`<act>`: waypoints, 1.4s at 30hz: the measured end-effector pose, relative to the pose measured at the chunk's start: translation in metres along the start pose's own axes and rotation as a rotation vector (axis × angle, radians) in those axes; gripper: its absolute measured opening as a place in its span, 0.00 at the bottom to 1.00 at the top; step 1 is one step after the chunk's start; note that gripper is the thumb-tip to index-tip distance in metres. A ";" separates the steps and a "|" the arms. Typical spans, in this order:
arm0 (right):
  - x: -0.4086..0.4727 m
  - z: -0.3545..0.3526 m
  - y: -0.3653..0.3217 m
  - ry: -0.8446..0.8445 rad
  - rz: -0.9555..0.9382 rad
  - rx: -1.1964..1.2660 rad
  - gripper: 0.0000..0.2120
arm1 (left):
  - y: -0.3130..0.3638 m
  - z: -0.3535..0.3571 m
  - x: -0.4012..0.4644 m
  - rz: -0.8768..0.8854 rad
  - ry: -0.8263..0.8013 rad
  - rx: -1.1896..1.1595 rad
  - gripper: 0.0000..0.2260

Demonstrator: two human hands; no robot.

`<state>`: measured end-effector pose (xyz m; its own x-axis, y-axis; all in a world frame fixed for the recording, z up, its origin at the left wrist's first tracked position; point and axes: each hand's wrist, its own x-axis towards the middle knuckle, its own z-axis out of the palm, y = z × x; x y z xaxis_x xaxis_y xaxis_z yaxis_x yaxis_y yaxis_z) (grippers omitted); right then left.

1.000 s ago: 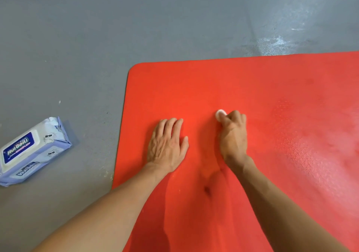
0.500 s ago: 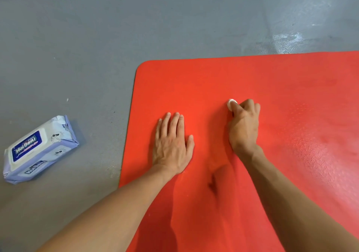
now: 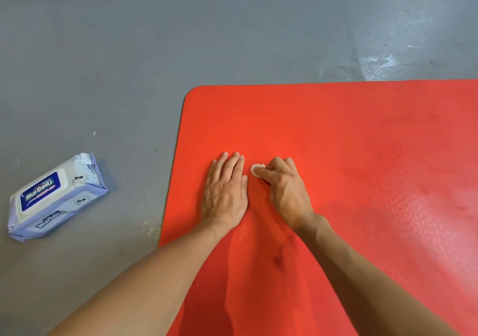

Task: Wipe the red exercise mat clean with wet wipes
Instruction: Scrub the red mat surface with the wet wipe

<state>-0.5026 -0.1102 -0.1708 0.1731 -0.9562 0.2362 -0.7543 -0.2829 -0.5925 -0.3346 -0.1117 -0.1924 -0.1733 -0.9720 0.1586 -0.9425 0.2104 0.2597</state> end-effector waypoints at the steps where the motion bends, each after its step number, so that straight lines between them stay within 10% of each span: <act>1: -0.003 -0.002 0.001 -0.009 -0.022 0.010 0.10 | 0.000 0.000 0.000 0.001 0.004 -0.008 0.25; 25: -0.128 -0.019 -0.021 -0.381 -0.458 0.080 0.17 | -0.003 0.000 -0.002 0.019 0.003 -0.009 0.25; 35: -0.037 -0.032 0.020 0.282 0.420 -0.185 0.24 | 0.002 -0.005 0.023 0.025 0.060 0.051 0.22; 42: -0.049 -0.005 -0.007 0.026 -0.043 -0.214 0.17 | 0.007 0.010 0.057 0.109 0.041 0.023 0.26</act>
<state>-0.5085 -0.0612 -0.1745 0.1939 -0.9404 0.2793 -0.8642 -0.2985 -0.4050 -0.3541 -0.1663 -0.1911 -0.2633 -0.9384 0.2236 -0.9253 0.3112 0.2168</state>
